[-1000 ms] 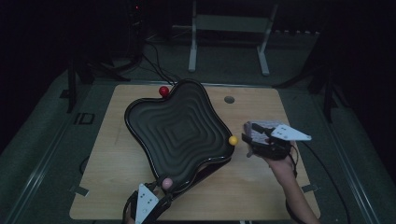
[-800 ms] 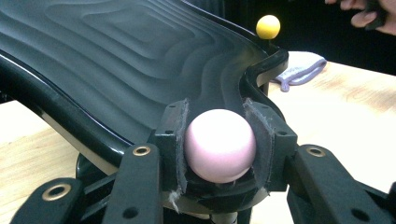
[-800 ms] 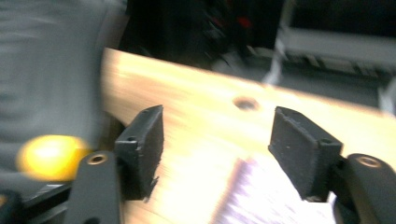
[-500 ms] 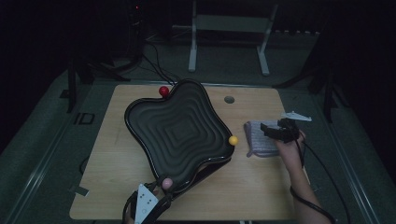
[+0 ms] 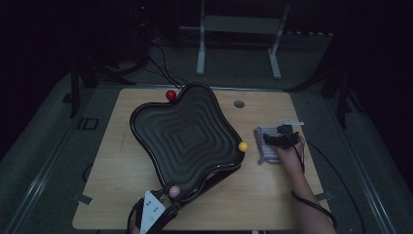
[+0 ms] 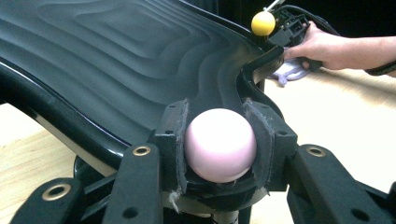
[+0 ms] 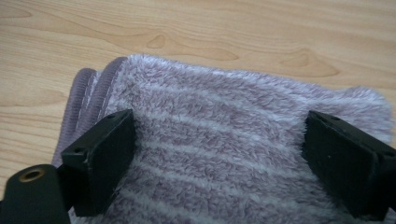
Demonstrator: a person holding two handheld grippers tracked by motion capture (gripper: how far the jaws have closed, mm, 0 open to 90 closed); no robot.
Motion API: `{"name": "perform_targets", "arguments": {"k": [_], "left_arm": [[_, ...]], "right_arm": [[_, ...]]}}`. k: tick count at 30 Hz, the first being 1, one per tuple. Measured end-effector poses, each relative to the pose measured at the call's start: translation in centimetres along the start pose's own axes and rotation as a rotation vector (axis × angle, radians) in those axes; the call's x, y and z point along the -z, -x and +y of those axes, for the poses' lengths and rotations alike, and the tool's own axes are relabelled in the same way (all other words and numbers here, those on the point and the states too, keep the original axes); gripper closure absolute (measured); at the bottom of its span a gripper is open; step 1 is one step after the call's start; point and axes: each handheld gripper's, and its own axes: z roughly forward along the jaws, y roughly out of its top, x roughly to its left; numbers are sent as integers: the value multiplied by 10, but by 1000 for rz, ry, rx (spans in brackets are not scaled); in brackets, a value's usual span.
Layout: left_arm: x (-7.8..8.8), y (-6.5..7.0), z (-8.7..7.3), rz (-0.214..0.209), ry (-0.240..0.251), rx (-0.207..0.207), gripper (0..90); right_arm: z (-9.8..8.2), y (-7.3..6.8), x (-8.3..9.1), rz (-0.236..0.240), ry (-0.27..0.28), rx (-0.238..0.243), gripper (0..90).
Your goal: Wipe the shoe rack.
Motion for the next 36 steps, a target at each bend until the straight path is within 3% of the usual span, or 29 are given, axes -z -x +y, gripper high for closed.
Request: {"name": "perform_targets", "arguments": {"k": [6, 8, 10, 13, 14, 17, 22, 25, 28, 36], "left_arm": [[0, 0, -1, 1, 4, 4, 597], [0, 0, -1, -1, 4, 3, 597], [0, -1, -1, -5, 5, 3, 597], [0, 0, 0, -3, 2, 7, 597], [0, 0, 0, -2, 3, 8, 597], [0, 0, 0, -3, 4, 13, 597], [0, 0, -1, -4, 8, 18, 598], [0, -1, -1, -8, 8, 16, 598], [0, -1, -1, -11, 12, 14, 598], [1, -3, -1, -18, 8, 19, 599]], "right_arm": [[0, 0, 0, 29, 1, 16, 203], [-1, -2, 3, 51, 10, 37, 351], [-3, -7, 6, 86, 31, 90, 530], [-4, -13, 9, 104, 41, 126, 658], [-5, -13, 9, 109, 45, 133, 672], [-3, -10, 13, 150, 38, 88, 687], [6, -17, 33, 198, 88, 96, 695], [18, -23, 52, 239, 143, 96, 696], [37, -32, 74, 262, 198, 145, 696], [88, -63, 127, 350, 368, 202, 697]]}}
